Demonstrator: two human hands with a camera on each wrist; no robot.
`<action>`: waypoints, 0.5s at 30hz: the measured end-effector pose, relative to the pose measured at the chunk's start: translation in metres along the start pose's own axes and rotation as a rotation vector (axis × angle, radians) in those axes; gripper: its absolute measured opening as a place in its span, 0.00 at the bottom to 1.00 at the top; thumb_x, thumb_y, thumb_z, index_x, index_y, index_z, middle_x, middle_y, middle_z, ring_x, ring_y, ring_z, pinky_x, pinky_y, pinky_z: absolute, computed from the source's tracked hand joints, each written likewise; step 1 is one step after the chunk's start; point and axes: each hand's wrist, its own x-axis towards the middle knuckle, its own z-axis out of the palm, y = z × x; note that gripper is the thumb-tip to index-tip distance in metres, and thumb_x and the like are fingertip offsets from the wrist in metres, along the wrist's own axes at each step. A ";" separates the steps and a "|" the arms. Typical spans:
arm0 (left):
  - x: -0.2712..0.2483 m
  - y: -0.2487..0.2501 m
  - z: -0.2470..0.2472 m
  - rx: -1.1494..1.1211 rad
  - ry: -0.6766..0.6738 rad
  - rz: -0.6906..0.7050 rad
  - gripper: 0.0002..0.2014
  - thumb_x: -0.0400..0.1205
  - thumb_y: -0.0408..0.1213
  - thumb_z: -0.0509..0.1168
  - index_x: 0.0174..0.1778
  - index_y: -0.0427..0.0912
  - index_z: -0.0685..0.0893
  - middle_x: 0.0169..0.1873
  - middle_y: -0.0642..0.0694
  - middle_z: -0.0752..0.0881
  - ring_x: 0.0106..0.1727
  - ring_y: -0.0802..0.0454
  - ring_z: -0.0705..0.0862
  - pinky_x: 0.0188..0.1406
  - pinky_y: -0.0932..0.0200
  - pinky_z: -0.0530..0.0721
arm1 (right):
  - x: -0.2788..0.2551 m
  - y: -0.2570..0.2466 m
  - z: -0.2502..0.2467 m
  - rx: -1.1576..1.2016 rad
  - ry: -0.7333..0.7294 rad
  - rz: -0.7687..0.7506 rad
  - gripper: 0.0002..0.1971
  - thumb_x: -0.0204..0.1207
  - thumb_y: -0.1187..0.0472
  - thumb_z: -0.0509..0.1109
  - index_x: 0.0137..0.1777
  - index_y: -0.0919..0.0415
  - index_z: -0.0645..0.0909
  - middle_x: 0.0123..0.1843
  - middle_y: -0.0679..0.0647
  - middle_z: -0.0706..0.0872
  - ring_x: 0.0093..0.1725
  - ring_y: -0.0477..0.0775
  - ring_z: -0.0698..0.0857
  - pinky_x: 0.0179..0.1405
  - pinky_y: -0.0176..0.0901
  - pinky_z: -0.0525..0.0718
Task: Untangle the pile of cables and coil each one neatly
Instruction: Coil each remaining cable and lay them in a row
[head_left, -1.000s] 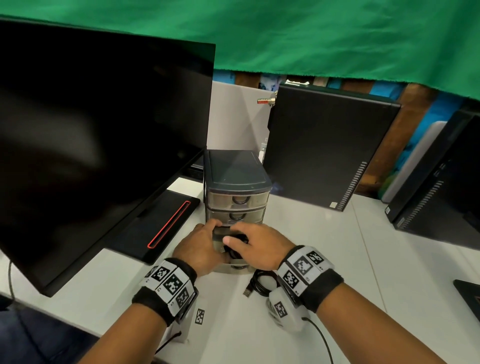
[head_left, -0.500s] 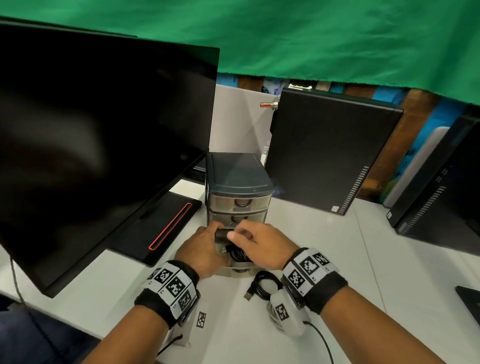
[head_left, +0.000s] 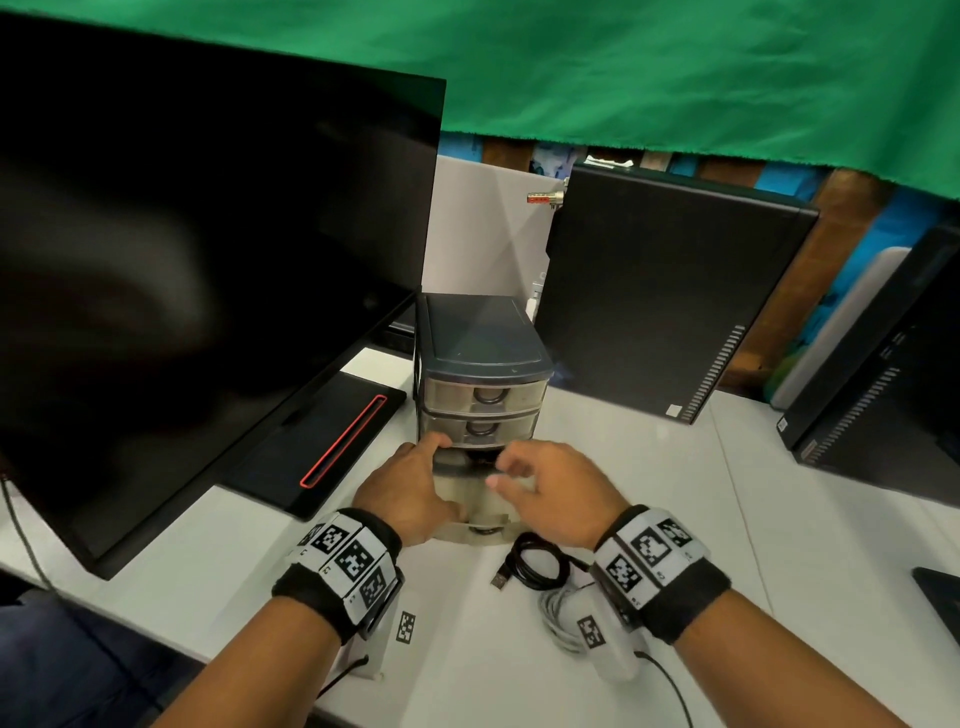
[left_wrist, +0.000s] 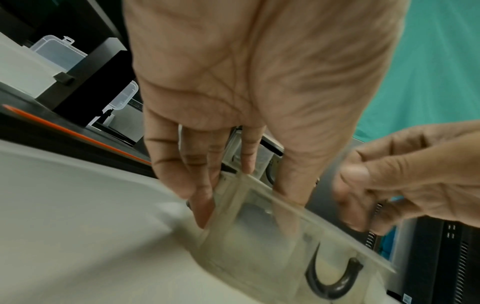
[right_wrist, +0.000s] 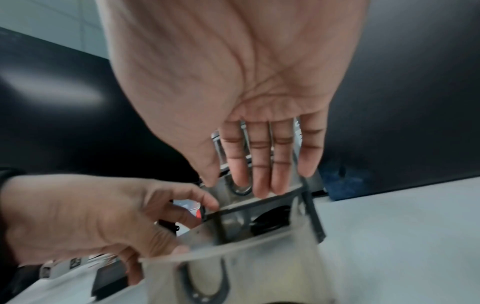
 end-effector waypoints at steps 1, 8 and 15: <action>0.000 0.000 0.000 0.006 -0.001 -0.004 0.40 0.72 0.47 0.79 0.77 0.59 0.66 0.66 0.52 0.78 0.61 0.51 0.81 0.63 0.49 0.84 | -0.003 0.005 -0.009 -0.050 0.007 0.062 0.11 0.79 0.44 0.69 0.45 0.50 0.82 0.42 0.45 0.87 0.46 0.51 0.85 0.50 0.48 0.85; 0.000 0.002 -0.001 0.032 -0.005 -0.009 0.40 0.72 0.47 0.79 0.77 0.58 0.65 0.68 0.50 0.78 0.63 0.49 0.80 0.64 0.48 0.83 | -0.016 0.007 -0.020 -0.300 -0.561 0.295 0.37 0.64 0.31 0.77 0.67 0.53 0.78 0.63 0.49 0.84 0.60 0.52 0.84 0.62 0.48 0.85; 0.001 0.001 0.000 0.028 -0.003 -0.009 0.41 0.72 0.47 0.80 0.78 0.57 0.65 0.69 0.50 0.78 0.64 0.49 0.81 0.64 0.48 0.84 | -0.016 0.023 -0.004 -0.314 -0.491 0.332 0.25 0.65 0.47 0.80 0.58 0.56 0.79 0.54 0.49 0.85 0.51 0.51 0.85 0.43 0.41 0.85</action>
